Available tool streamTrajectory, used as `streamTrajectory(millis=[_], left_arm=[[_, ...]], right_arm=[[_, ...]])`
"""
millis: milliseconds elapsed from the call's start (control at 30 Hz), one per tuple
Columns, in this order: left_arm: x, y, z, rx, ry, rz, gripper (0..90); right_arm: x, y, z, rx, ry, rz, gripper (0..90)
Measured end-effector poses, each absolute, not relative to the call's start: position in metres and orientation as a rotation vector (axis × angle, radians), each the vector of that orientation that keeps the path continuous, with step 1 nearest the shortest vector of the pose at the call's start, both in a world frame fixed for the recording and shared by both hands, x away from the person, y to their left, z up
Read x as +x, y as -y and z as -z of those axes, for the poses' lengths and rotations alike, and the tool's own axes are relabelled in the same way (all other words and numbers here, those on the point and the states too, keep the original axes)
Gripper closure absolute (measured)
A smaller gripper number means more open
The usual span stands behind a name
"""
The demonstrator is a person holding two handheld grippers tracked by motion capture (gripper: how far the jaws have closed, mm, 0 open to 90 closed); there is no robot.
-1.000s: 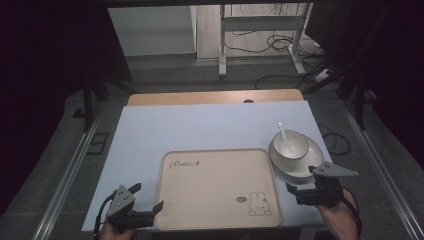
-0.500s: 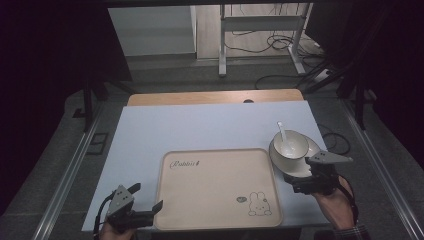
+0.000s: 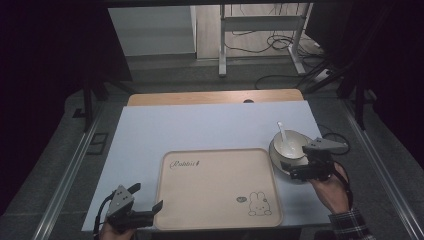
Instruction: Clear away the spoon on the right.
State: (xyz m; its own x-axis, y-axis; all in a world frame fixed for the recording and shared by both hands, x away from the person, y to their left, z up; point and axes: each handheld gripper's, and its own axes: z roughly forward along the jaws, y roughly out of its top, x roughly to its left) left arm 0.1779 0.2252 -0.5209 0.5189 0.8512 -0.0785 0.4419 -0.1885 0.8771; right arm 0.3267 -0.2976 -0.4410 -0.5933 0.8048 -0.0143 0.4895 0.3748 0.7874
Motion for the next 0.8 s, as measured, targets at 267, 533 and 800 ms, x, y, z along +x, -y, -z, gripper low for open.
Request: streamTrajectory(millis=[267, 533, 800], left_arm=[[0.178, -0.226, 0.521, 1.811, -1.079, -0.541, 3.5], [0.178, -0.226, 0.521, 1.812, -1.081, -0.541, 3.6], [0.178, -0.226, 0.521, 1.813, -1.08, -0.541, 3.7]], right_arm=[[0.342, 0.298, 0.438, 1.154, -2.256, -1.073, 3.5], [0.363, 0.295, 0.44, 1.247, -2.272, -1.003, 0.6], [0.379, 0.294, 0.441, 1.282, -2.257, -0.986, 12.4]])
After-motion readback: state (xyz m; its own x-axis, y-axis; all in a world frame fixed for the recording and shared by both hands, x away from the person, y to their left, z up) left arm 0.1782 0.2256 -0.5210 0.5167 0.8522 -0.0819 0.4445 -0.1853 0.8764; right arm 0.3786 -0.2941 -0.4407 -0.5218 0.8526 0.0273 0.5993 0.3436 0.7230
